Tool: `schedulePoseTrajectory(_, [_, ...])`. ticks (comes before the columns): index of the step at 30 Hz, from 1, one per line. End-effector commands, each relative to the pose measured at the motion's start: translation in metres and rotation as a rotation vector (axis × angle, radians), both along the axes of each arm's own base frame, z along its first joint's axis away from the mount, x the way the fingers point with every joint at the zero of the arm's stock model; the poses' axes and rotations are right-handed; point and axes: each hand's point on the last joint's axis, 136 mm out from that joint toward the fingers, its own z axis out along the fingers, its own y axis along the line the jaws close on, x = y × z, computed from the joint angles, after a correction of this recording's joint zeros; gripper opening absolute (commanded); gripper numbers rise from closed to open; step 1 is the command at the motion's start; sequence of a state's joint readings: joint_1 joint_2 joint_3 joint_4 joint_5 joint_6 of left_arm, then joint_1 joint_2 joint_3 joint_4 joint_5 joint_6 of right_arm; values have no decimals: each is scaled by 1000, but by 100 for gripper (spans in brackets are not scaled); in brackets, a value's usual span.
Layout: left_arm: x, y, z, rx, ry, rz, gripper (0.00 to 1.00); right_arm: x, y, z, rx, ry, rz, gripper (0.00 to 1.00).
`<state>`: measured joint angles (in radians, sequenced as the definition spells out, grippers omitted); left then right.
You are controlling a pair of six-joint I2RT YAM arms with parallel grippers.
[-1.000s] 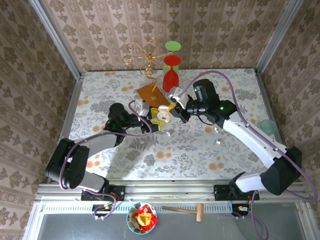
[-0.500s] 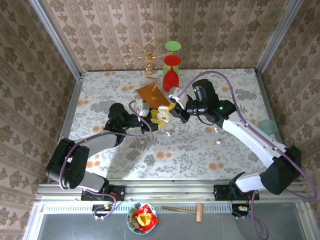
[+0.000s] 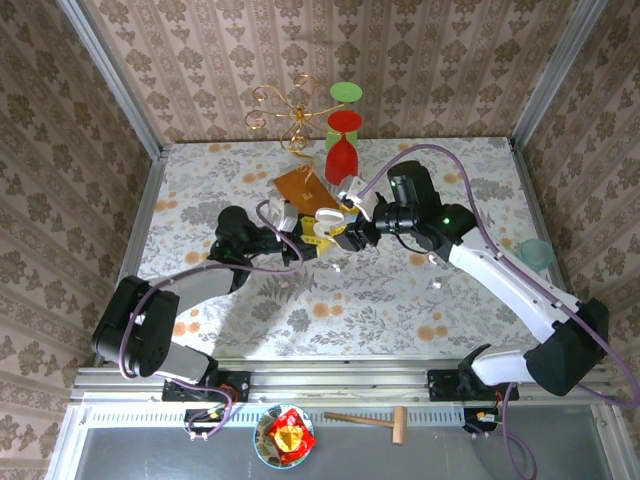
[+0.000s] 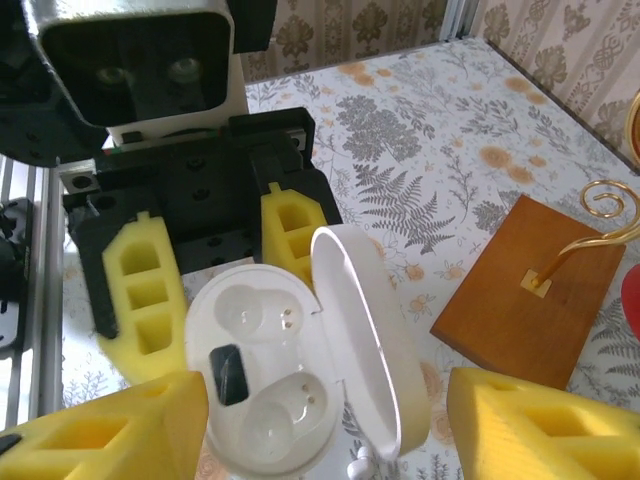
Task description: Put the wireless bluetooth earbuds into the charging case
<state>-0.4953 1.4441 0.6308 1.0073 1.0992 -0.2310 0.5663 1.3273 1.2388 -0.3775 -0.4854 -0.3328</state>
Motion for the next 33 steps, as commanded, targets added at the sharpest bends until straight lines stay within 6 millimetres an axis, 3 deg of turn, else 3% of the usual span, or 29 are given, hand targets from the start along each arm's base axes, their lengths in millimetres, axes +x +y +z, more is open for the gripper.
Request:
schedulePoseTrajectory(1, [5,4,0,-21,-65,28,29,-8,-4,21,83,-31,-7,71])
schedulePoseTrajectory(8, [9,10,0,-36,-104,56,29,-13,-29,54,285,-44,-75,73])
schedulePoseTrajectory(12, [9,10,0,-40,-125,62,29,7,-63,55,398,-8,-238,73])
schedulePoseTrajectory(15, [18,20,2,-54,-145,109,28,30,-94,40,479,73,-428,72])
schedulePoseTrajectory(17, [18,23,5,-63,-155,124,28,46,-117,17,481,146,-594,71])
schedulePoseTrajectory(20, [18,26,7,-68,-167,140,28,61,-135,-26,397,272,-768,71])
schedulePoseTrajectory(24, [17,28,12,-76,-183,154,28,65,-118,-75,355,454,-772,70])
schedulePoseTrajectory(30, [14,32,18,-84,-203,173,28,59,-63,-155,167,653,-769,65])
schedulePoseTrajectory(33, [12,34,20,-81,-208,177,28,53,-35,-184,151,746,-756,59])
